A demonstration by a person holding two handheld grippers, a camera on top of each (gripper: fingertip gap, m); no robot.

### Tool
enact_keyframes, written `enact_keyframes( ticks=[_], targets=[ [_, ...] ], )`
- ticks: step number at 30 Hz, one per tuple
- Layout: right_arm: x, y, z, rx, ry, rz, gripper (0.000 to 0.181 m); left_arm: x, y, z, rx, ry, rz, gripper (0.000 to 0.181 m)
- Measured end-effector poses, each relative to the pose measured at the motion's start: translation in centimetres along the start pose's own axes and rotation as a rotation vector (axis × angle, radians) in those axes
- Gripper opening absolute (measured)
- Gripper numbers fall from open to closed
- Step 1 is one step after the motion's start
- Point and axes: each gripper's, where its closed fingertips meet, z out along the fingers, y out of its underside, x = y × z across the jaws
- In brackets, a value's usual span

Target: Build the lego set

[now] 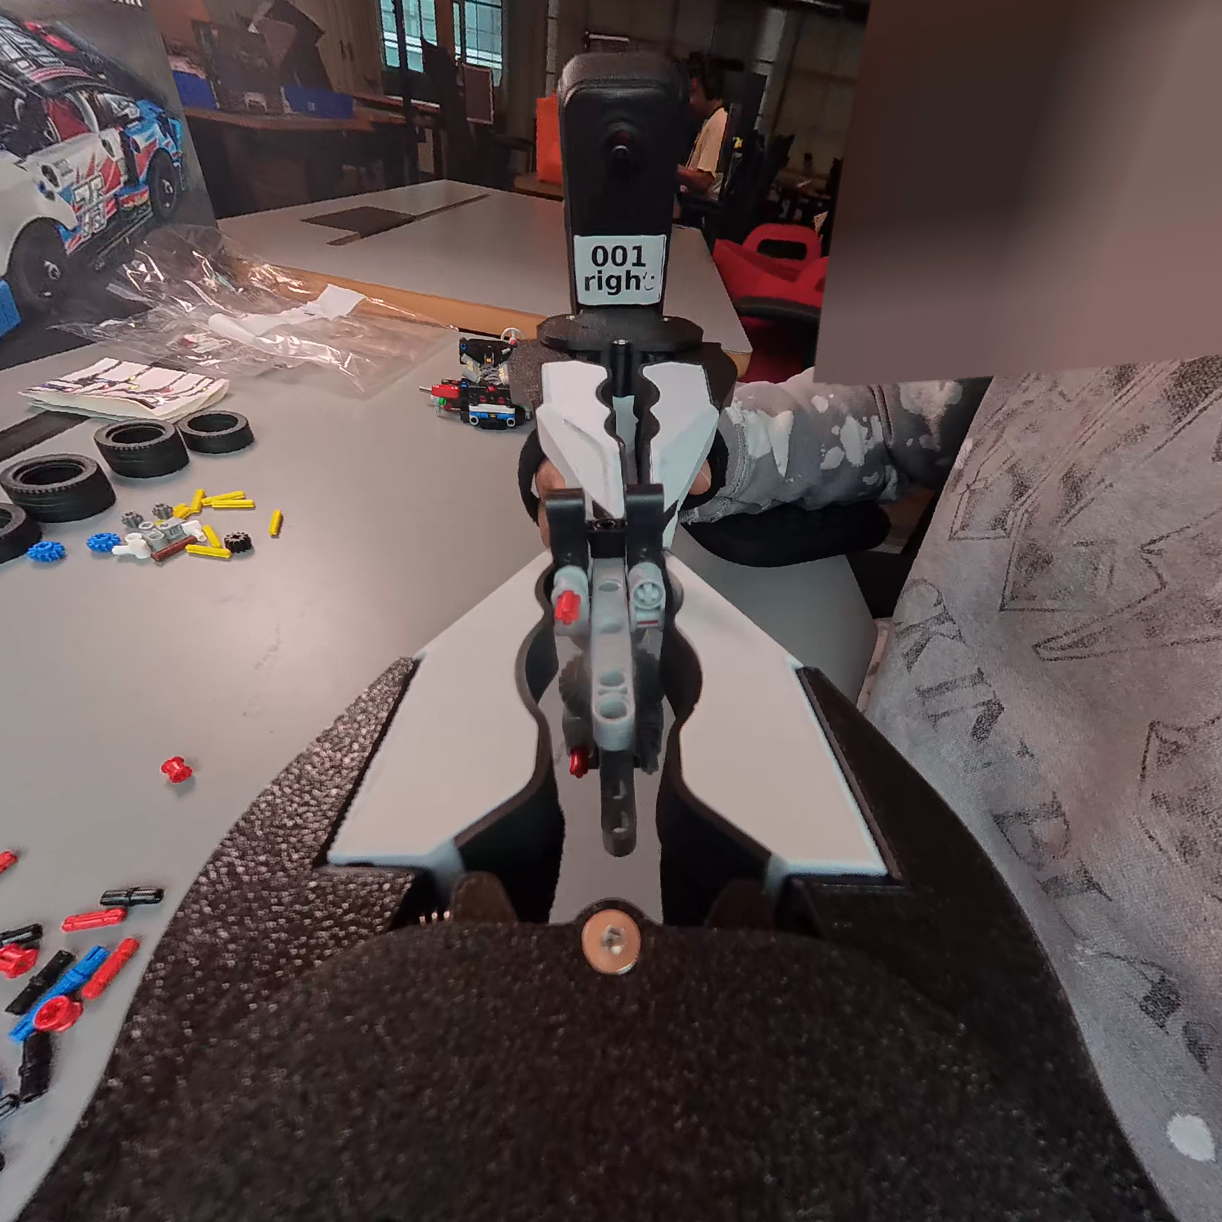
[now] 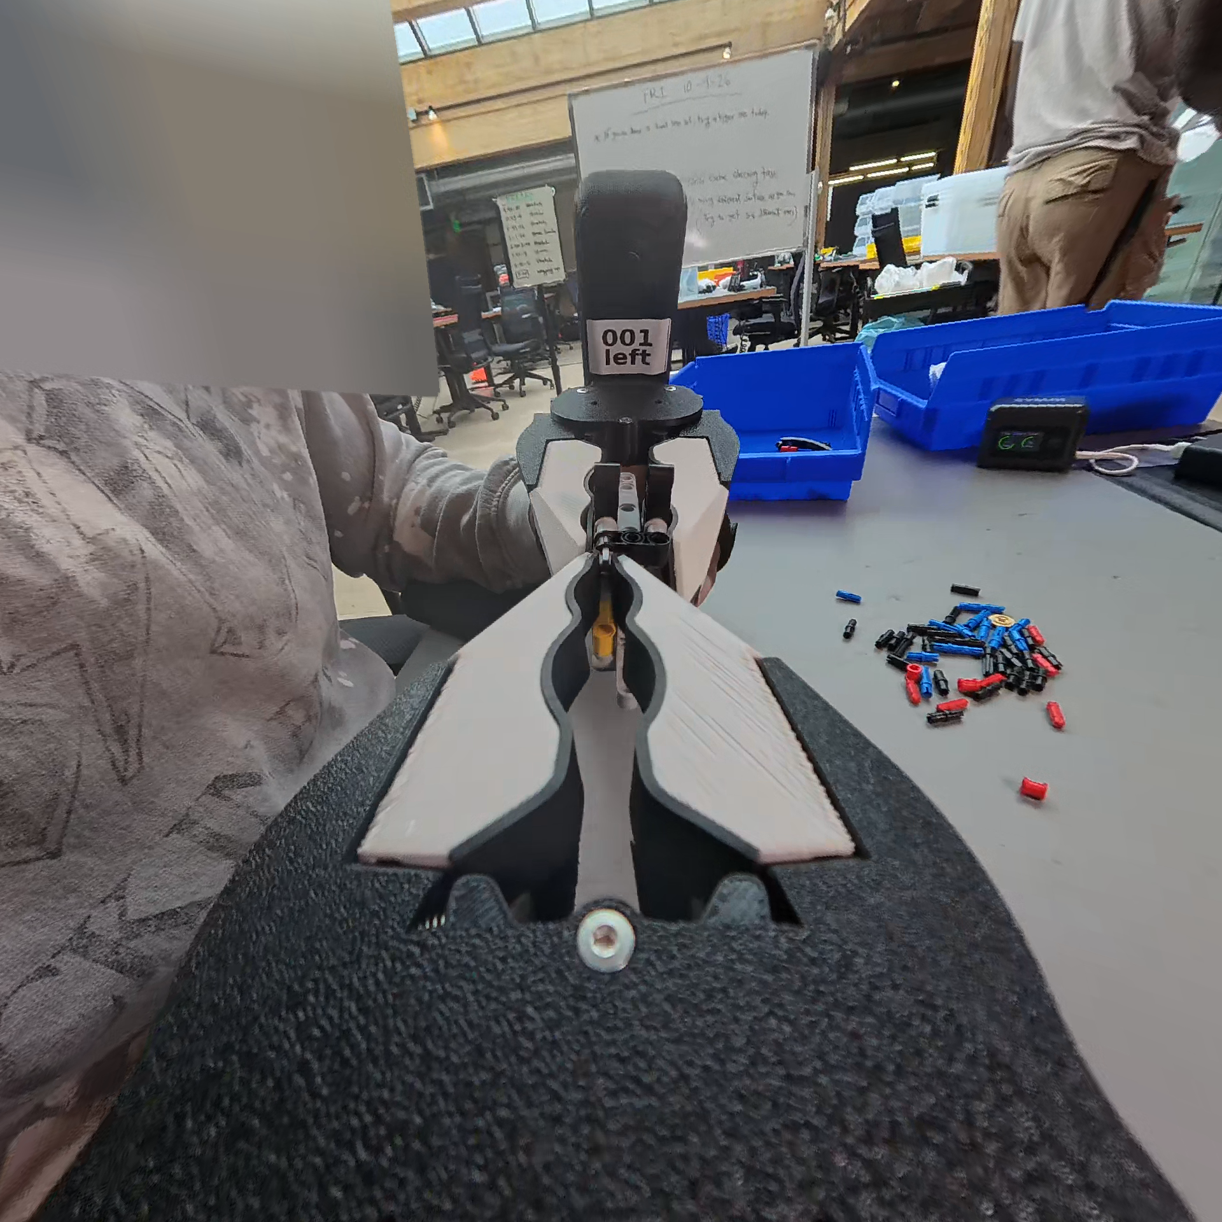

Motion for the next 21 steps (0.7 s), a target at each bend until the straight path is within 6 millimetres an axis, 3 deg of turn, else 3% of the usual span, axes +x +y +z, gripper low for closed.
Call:
enact_keyframes(
  ticks=[6, 8, 9, 13, 21],
  targets=[
    [0.0, -0.2, -0.7, 0.02, -0.026, 0.023, 0.0, -0.2, -0.6, -0.4, 0.041, -0.017, -0.007, 0.026],
    [2.3, -1.7, -3.8, 0.102, 0.065, 0.055, 0.0, -2.1, -2.9, -3.9, 0.185, -0.076, -0.064, 0.019],
    [2.6, -1.4, -4.2, 0.062, 0.104, -0.002, 0.0, -2.5, -2.7, -4.6, 0.168, -0.109, -0.035, 0.022],
    [1.8, -0.7, -1.8, 0.04, 0.082, -0.004, 0.0, -1.4, -1.1, -1.7, 0.045, -0.11, 0.075, 0.026],
    [1.0, 0.0, -0.9, -0.033, 0.103, -0.075, 0.023, -2.2, 0.5, -0.7, -0.056, -0.186, 0.15, 0.026]
  ],
)
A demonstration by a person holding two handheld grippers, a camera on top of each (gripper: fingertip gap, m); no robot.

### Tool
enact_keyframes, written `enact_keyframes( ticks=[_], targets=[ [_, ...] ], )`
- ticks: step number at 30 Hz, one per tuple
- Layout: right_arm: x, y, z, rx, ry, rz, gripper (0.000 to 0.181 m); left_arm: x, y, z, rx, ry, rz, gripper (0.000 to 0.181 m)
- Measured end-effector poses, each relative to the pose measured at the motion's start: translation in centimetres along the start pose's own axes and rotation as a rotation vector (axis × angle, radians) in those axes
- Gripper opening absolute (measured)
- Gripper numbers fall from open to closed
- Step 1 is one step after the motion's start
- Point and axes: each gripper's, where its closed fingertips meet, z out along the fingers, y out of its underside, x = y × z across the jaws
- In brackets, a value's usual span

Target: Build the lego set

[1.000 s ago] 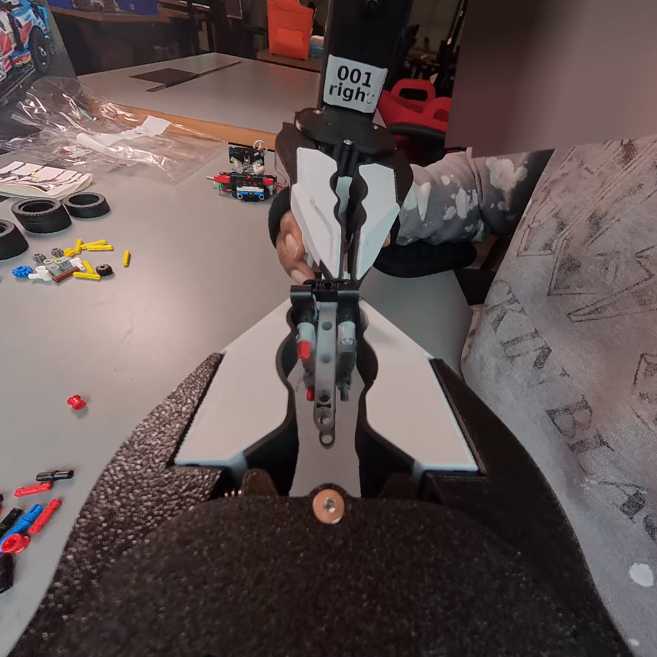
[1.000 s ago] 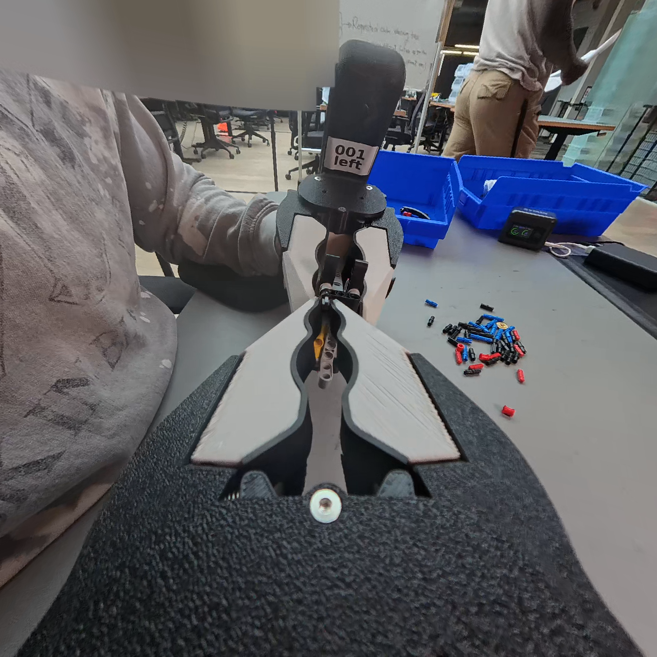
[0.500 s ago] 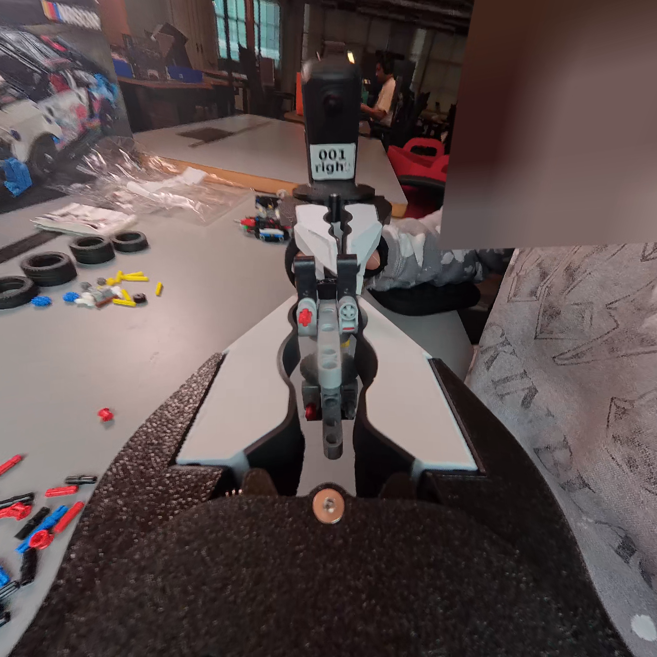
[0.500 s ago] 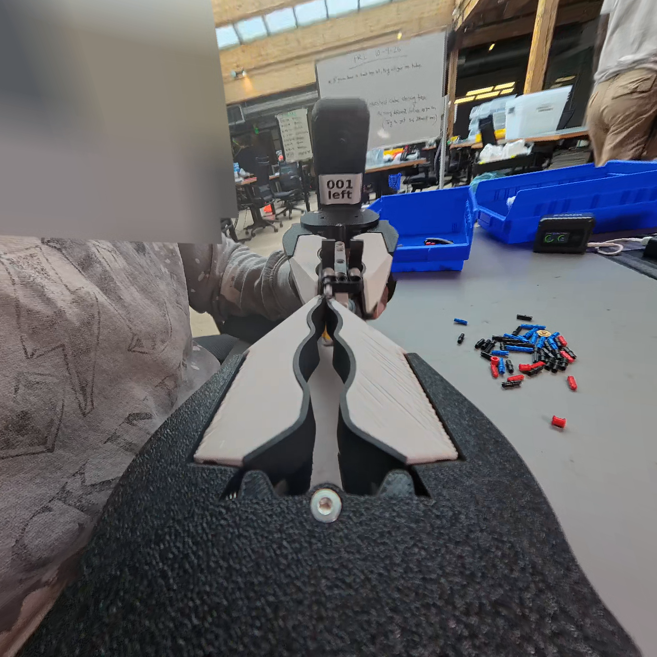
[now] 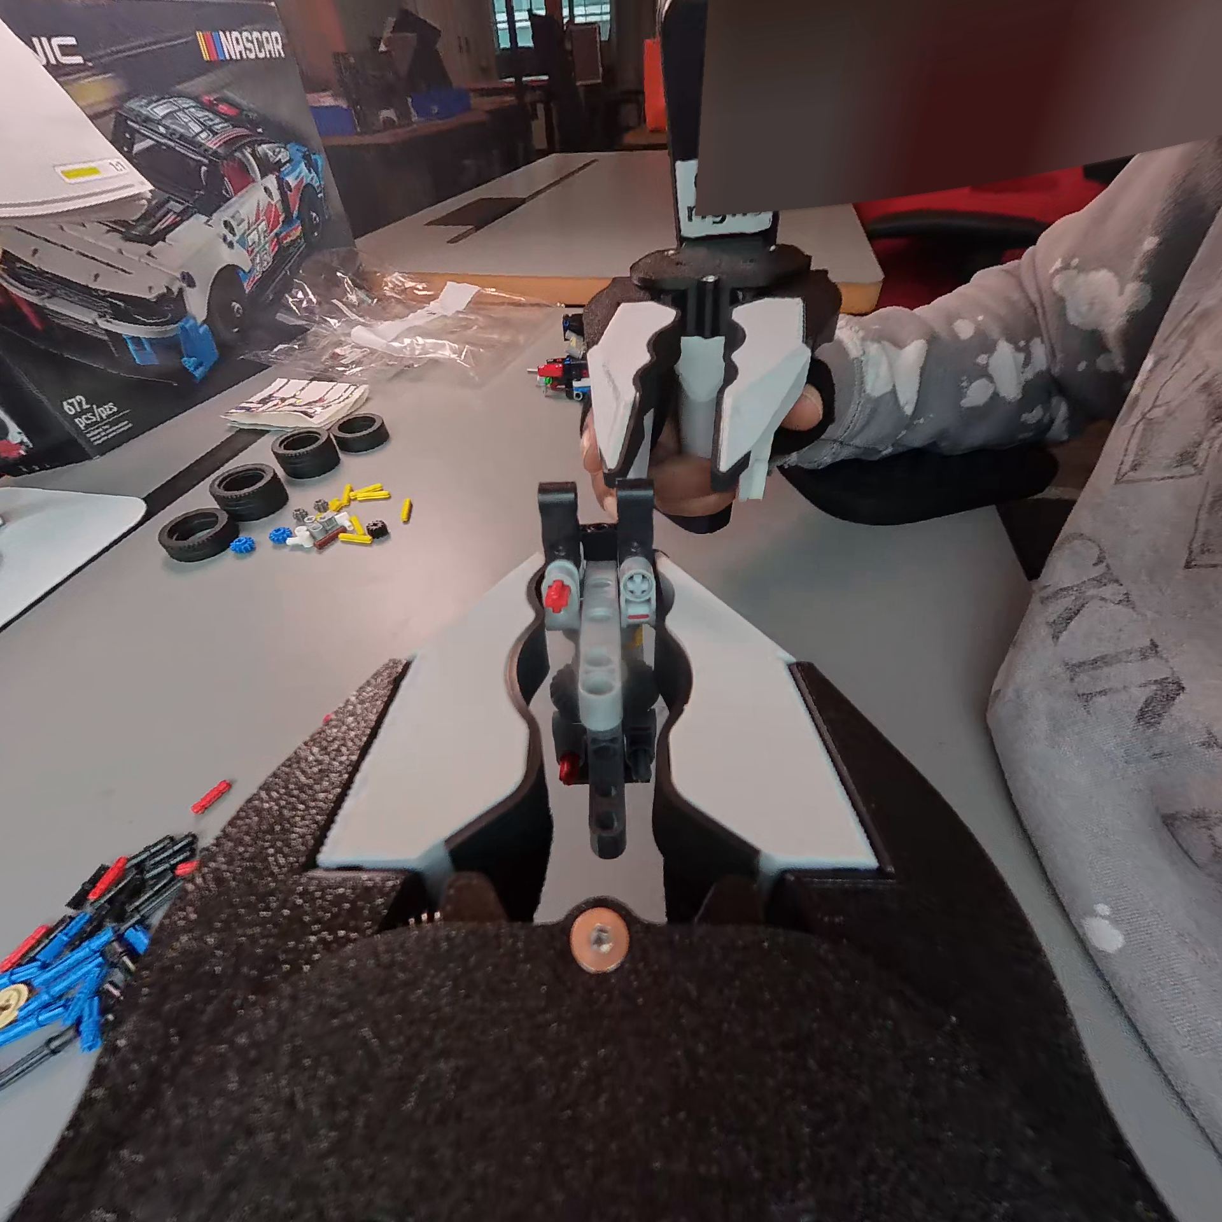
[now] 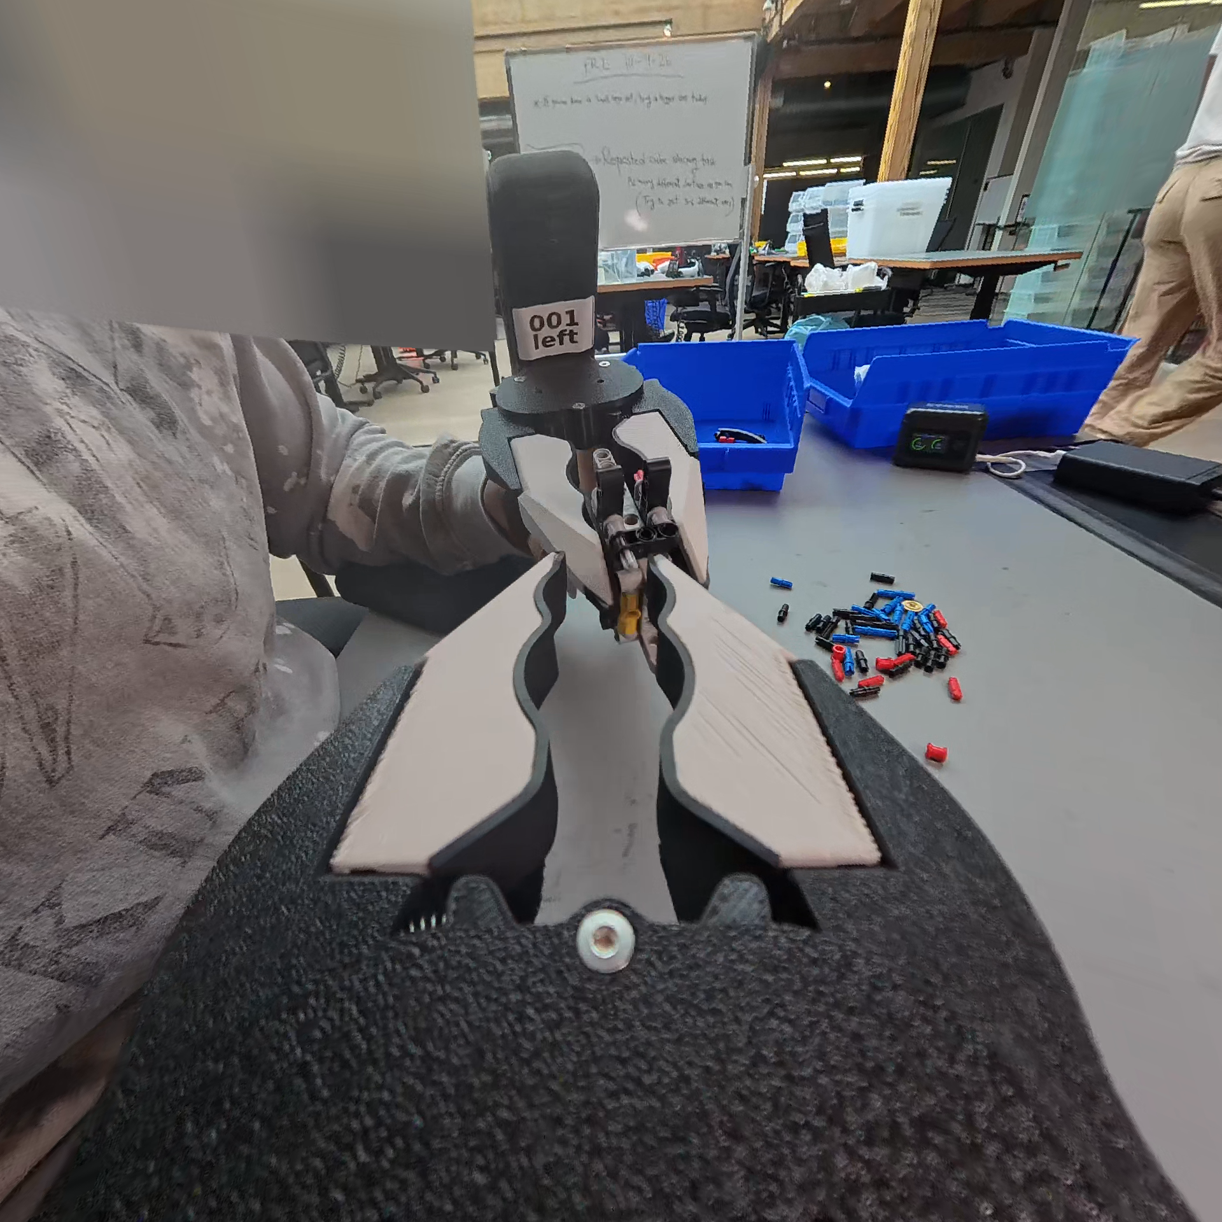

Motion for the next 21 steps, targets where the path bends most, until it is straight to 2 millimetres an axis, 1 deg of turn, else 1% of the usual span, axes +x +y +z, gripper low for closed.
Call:
enact_keyframes(
  ticks=[7, 16, 19, 21],
  targets=[
    [0.3, 0.7, 1.1, -0.049, 0.064, -0.016, 0.021, -0.8, 1.5, 0.6, -0.098, -0.104, 0.099, 0.026],
    [0.4, 1.7, 2.0, -0.092, 0.091, -0.022, 0.017, -0.8, 2.5, 1.3, -0.151, -0.134, 0.157, 0.026],
    [0.6, 2.0, 2.2, -0.102, 0.108, -0.015, 0.01, -0.7, 2.7, 1.5, -0.155, -0.133, 0.164, 0.027],
    [0.6, 2.0, 2.1, -0.1, 0.107, -0.014, 0.008, -0.5, 2.7, 1.6, -0.15, -0.123, 0.155, 0.027]
  ],
)
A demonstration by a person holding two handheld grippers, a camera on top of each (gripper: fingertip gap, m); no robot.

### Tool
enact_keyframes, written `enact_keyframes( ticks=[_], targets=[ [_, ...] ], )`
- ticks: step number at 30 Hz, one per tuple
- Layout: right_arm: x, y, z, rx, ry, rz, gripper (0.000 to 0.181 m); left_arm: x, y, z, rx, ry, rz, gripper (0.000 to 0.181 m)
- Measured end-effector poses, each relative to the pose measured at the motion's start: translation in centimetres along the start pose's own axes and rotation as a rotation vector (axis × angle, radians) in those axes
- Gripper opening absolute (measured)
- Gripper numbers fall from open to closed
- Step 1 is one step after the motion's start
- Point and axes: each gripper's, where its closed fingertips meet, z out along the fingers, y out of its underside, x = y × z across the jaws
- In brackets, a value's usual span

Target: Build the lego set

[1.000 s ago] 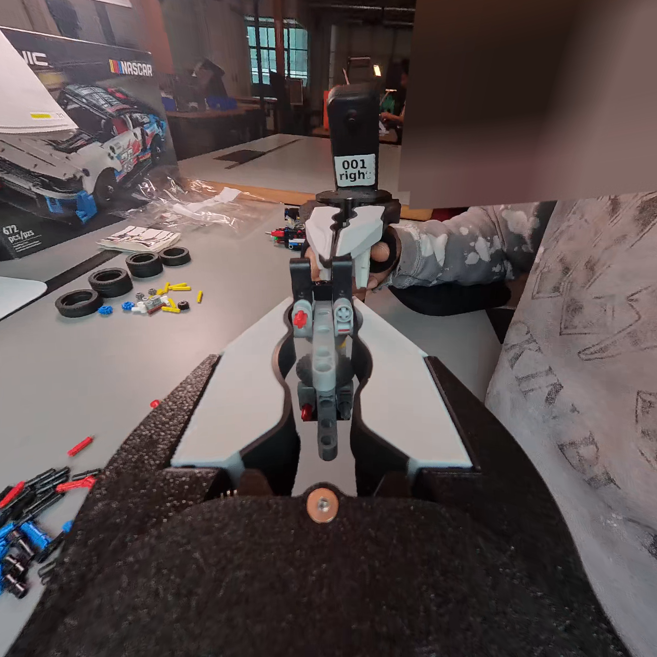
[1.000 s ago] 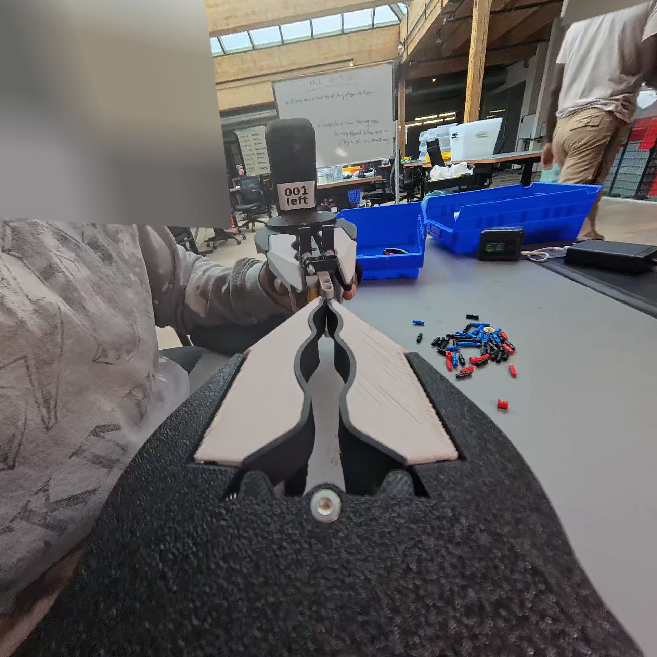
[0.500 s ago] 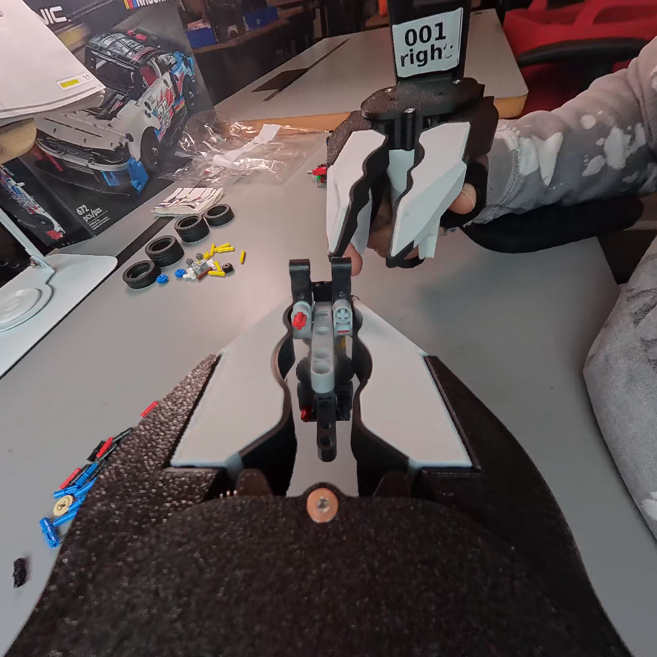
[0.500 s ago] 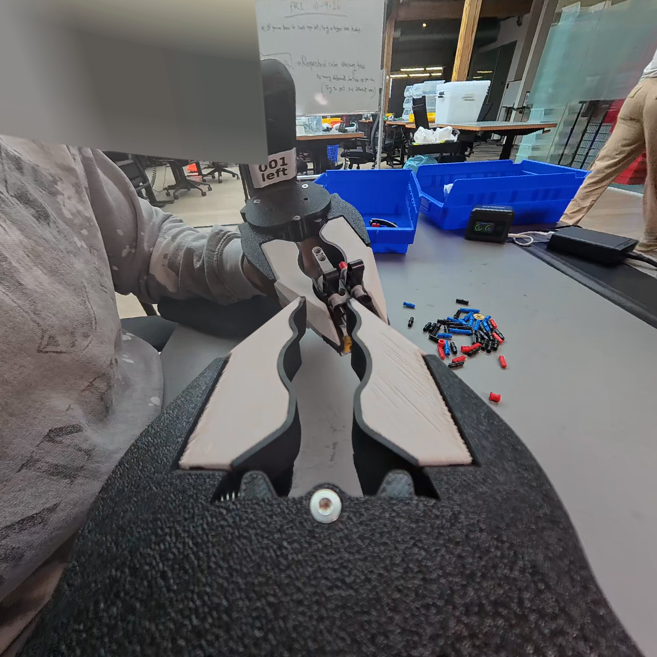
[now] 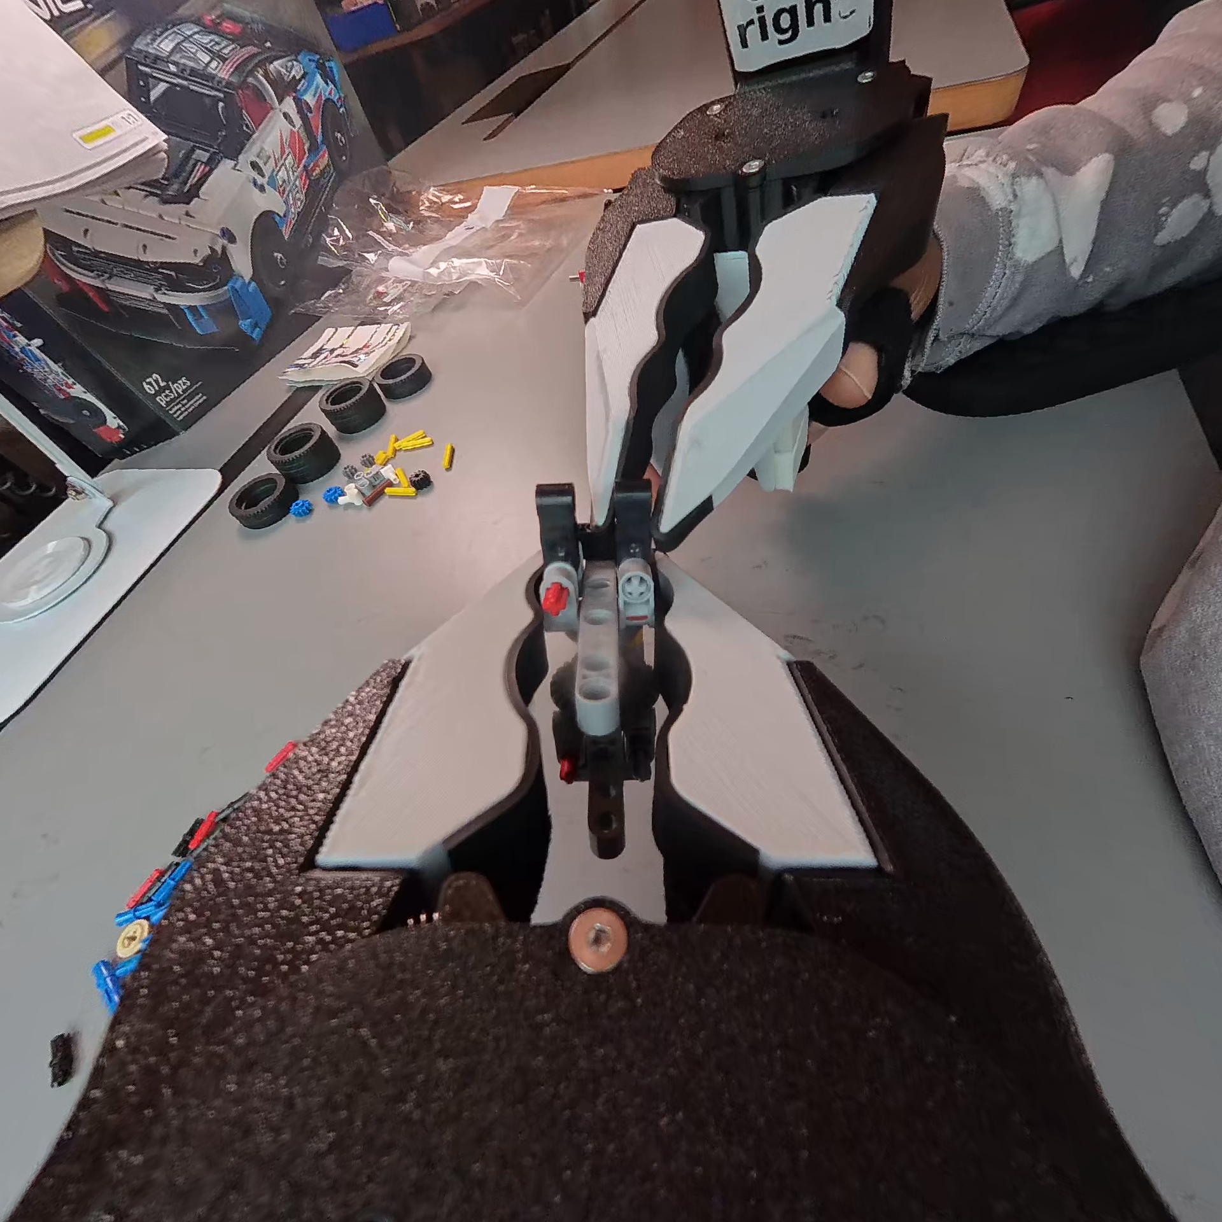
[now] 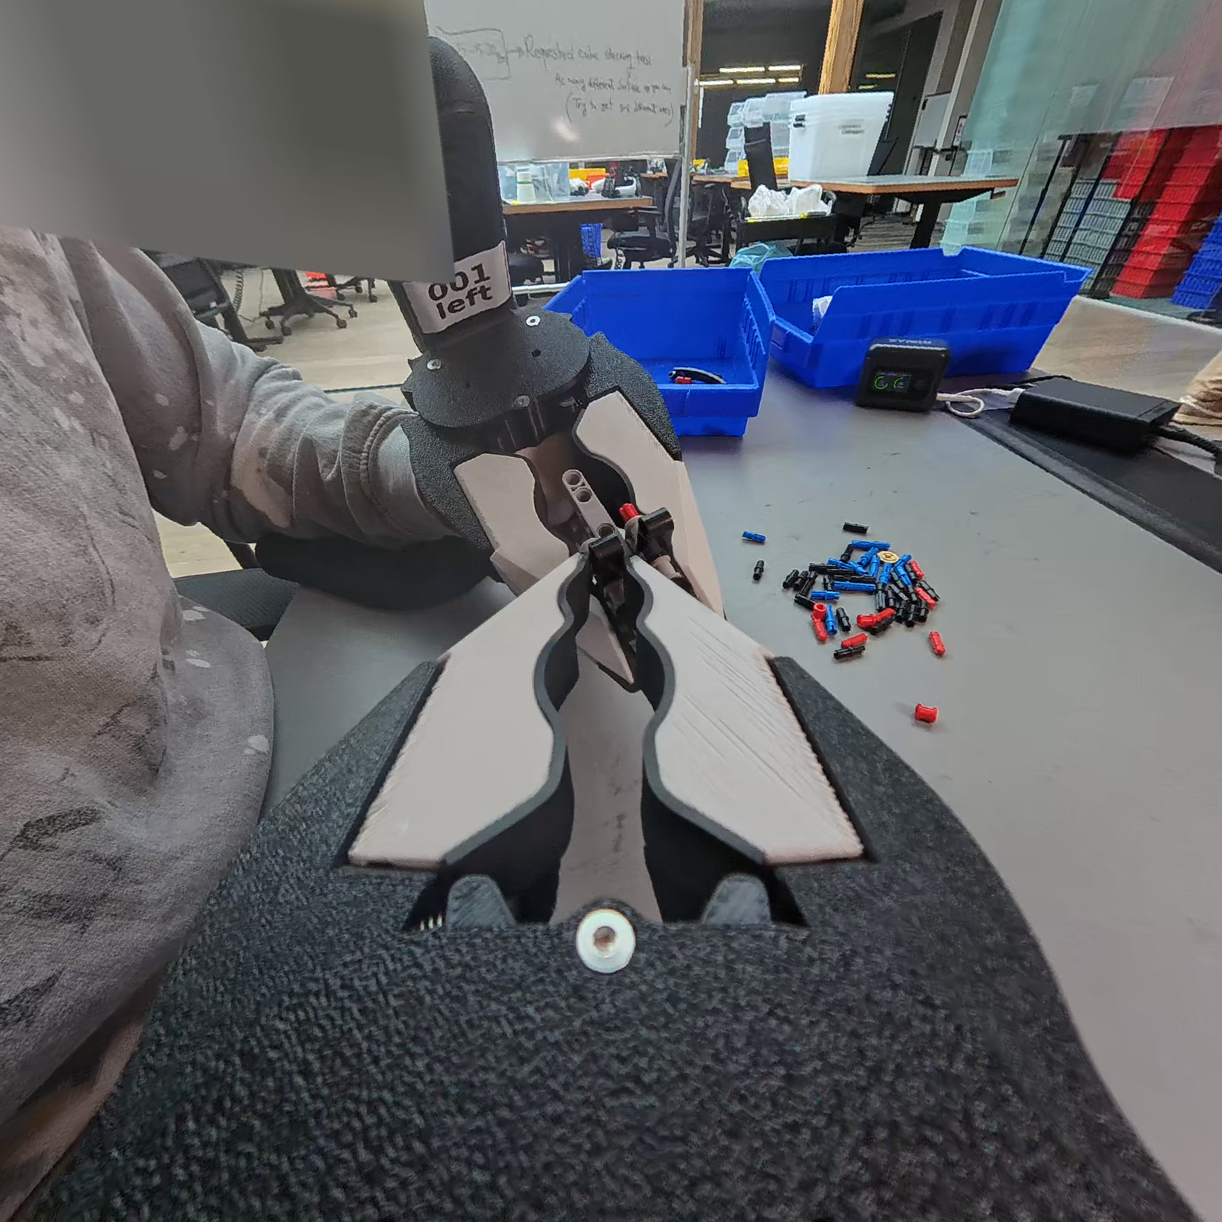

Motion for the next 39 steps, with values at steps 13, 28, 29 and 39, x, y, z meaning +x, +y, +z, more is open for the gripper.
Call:
enact_keyframes(
  ticks=[13, 28, 29, 39],
  targets=[
    [0.5, 0.8, -0.7, -0.061, 0.006, -0.07, 0.007, 0.5, 0.5, -0.2, 0.045, 0.124, -0.192, 0.033],
    [1.3, -1.4, -2.5, 0.043, 0.045, -0.122, 0.026, 0.3, -0.9, -1.3, 0.143, 0.103, -0.135, 0.027],
    [1.3, -1.3, -2.4, 0.042, 0.039, -0.111, 0.026, 0.4, -1.0, -1.3, 0.144, 0.106, -0.132, 0.027],
    [0.2, -0.1, -1.5, -0.012, 0.0, -0.148, 0.023, 1.2, -1.6, -1.6, 0.178, 0.132, -0.097, 0.028]
  ],
)
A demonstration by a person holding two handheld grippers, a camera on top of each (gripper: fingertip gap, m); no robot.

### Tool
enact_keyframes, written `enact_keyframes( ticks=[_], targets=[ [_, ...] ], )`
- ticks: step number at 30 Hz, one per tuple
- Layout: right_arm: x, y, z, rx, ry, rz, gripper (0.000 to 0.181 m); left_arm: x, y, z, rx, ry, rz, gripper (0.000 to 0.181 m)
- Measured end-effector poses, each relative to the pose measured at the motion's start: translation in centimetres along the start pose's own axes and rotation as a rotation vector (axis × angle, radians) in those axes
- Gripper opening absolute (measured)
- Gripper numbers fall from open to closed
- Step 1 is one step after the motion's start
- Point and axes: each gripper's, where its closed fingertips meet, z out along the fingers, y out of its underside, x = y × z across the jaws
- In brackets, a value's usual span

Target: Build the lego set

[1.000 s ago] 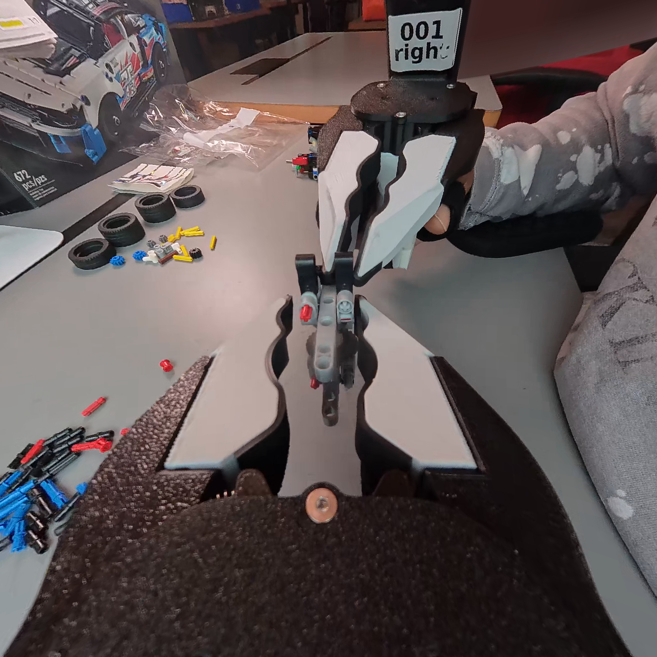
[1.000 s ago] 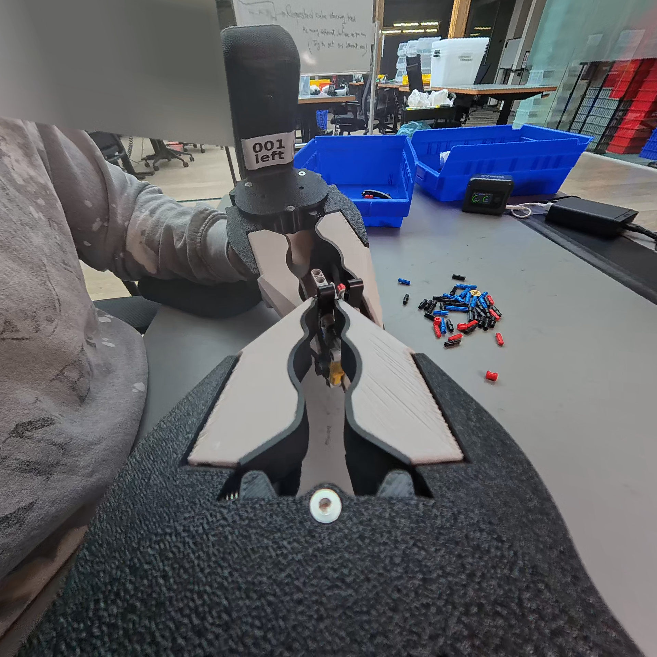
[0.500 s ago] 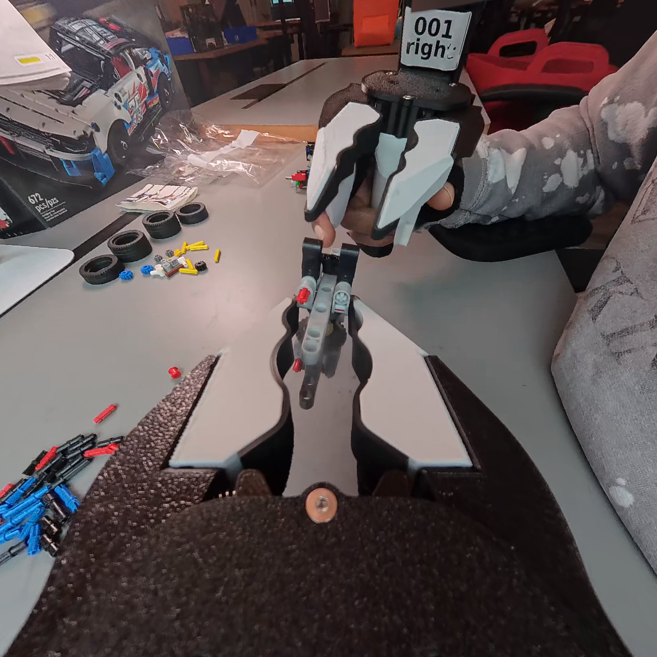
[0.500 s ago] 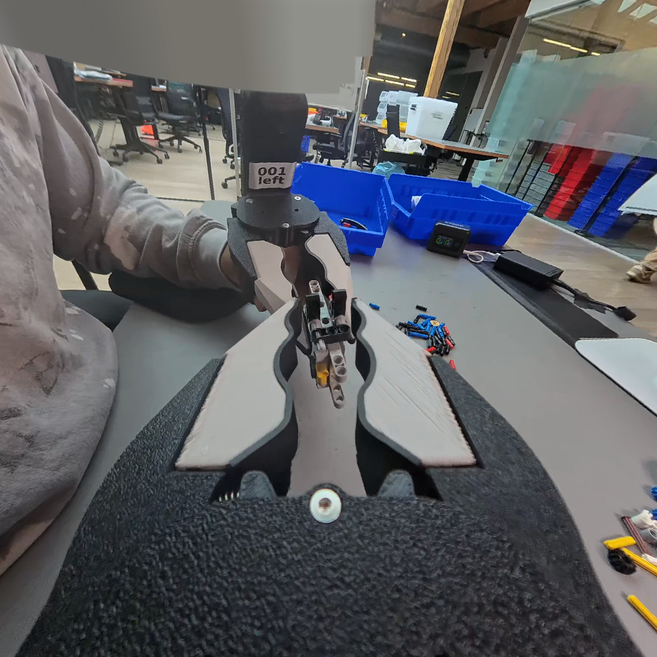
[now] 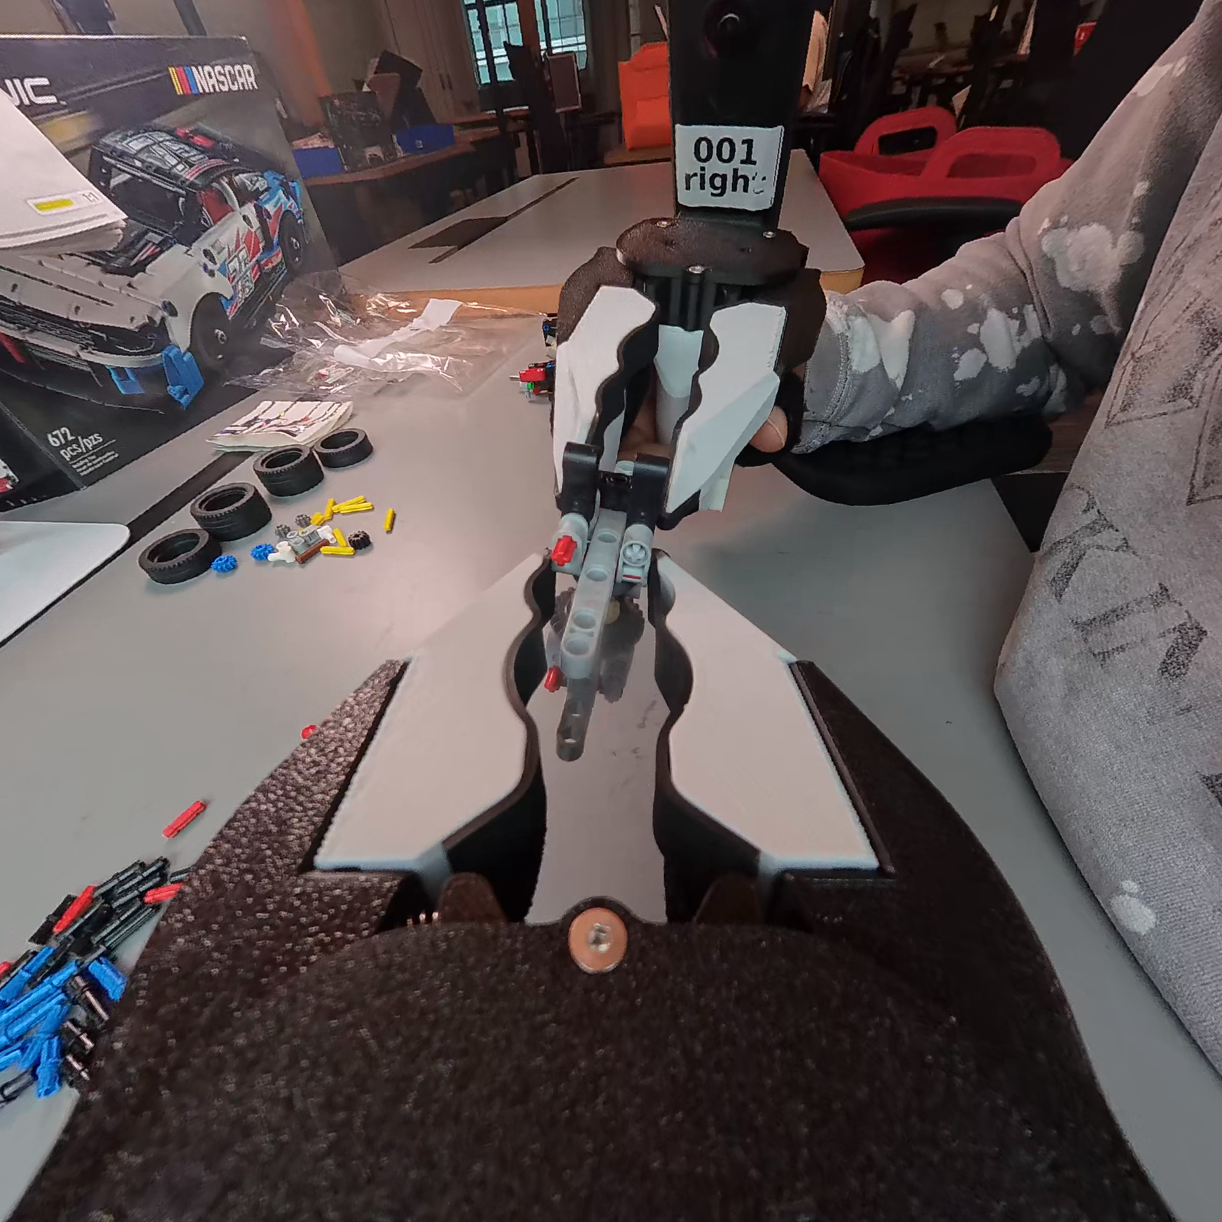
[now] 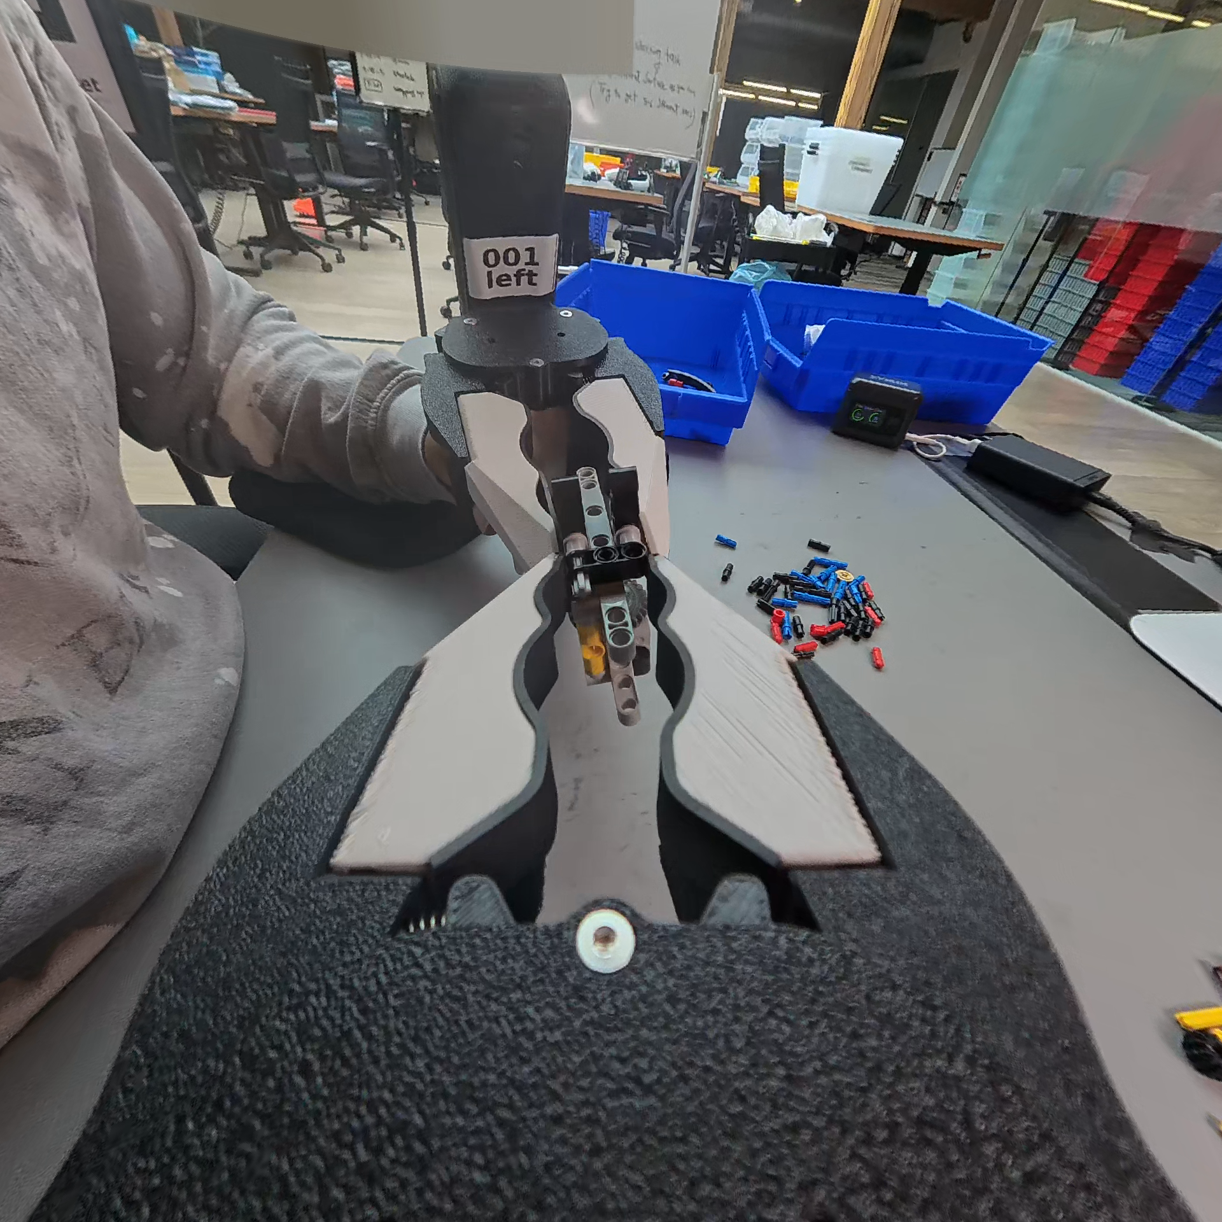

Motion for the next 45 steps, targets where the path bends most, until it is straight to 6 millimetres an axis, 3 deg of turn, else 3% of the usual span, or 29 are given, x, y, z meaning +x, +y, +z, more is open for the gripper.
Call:
enact_keyframes(
  ticks=[13, 19, 30, 40, 43, 45],
  targets=[
    [-0.6, -0.2, -0.2, -0.035, 0.058, -0.258, 0.022, 0.4, 0.6, 0.1, -0.028, 0.024, 0.031, 0.028],
    [-0.4, 0.2, -0.2, -0.053, 0.066, -0.27, 0.022, 0.4, 0.9, 0.2, -0.039, 0.036, 0.005, 0.026],
    [-0.5, 1.3, -0.2, -0.08, -0.006, -0.131, 0.022, 0.2, 1.5, 0.0, -0.098, -0.028, 0.185, 0.024],
    [-0.4, 1.8, -0.2, -0.093, -0.005, -0.147, 0.022, 0.2, 2.1, 0.2, -0.121, -0.003, 0.137, 0.025],
    [-0.1, 2.4, -0.1, -0.12, -0.035, -0.011, 0.022, -0.1, 2.6, 0.3, -0.155, -0.027, 0.16, 0.023],
    [0.5, 2.1, -0.3, -0.105, -0.072, 0.217, 0.026, -0.8, 3.1, 0.4, -0.197, -0.091, 0.21, 0.023]
  ],
)
